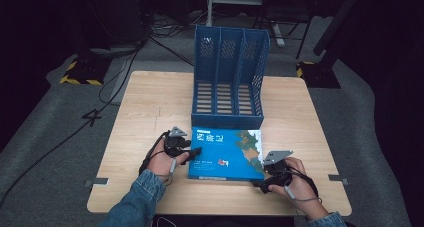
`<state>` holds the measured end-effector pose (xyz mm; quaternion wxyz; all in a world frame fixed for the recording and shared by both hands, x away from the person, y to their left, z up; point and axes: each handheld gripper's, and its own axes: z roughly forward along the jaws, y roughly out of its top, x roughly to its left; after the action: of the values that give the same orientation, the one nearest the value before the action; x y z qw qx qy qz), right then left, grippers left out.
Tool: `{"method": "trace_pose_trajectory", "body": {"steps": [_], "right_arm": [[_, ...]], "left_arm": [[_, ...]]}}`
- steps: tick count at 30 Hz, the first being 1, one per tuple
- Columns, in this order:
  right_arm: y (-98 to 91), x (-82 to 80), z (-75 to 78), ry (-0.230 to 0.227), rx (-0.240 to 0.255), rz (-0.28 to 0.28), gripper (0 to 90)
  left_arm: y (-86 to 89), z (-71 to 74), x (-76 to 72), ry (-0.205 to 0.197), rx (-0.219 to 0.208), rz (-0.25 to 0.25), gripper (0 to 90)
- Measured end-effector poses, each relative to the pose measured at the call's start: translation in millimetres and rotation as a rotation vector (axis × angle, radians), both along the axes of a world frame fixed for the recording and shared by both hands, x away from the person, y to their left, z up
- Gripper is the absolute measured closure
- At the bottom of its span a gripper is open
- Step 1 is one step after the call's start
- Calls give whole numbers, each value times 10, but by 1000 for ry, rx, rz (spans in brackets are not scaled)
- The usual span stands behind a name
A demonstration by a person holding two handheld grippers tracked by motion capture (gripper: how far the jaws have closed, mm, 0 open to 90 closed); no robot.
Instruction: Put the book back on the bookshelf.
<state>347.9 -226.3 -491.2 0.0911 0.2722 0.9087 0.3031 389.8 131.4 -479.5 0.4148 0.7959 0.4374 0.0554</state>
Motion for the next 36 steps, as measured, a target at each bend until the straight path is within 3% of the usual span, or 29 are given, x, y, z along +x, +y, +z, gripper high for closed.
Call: {"method": "trace_pose_trajectory", "body": {"steps": [4, 5, 6, 7, 8, 9, 11, 13, 18, 19, 20, 21, 23, 25, 28, 33, 36], "right_arm": [[4, 14, 6, -2, -13, 3, 143], [-17, 26, 13, 2, -12, -11, 169], [-17, 26, 13, 2, -12, -11, 169], [-31, 32, 18, 3, -14, -13, 177], [-31, 32, 18, 3, -14, -13, 177], [-31, 33, 18, 5, -13, -13, 177], [-33, 28, 20, 4, -11, -16, 188], [-39, 26, 26, 6, -11, -18, 204], [-131, -21, 179, 8, 45, -42, 232], [-146, -56, 249, 1, 103, -68, 225], [-146, -56, 249, 1, 103, -68, 225], [-99, -98, 303, -55, 133, -91, 219], [-29, -120, 325, -110, 135, -88, 204], [8, -123, 330, -135, 133, -85, 199], [130, -103, 287, -124, 150, -60, 187], [340, -103, 226, -104, 138, 14, 189], [511, -105, 215, -108, 128, 75, 193]], "left_arm": [[-11, 35, -20, -29, 14, -11, 503], [-5, 78, -38, -38, -20, -18, 547], [-5, 78, -38, -38, -20, -18, 564], [3, 121, -55, -26, -116, -36, 587], [3, 121, -55, -26, -116, -36, 590], [-1, 140, -64, -30, -142, -46, 590], [-21, 139, -90, -69, -85, -60, 601], [-20, 136, -96, -72, -70, -64, 619], [34, 85, -128, -32, -47, -87, 637], [44, 37, -162, -18, -44, -95, 585], [44, 37, -162, -18, -44, -95, 575], [66, -12, -182, -2, -43, -93, 568], [74, -20, -185, 2, -57, -87, 593], [93, -2, -180, 45, -76, -84, 625], [106, 2, -189, 71, -97, -73, 694], [141, 1, -220, 114, -122, -79, 704], [156, 68, -208, 128, -143, -91, 791]]}}
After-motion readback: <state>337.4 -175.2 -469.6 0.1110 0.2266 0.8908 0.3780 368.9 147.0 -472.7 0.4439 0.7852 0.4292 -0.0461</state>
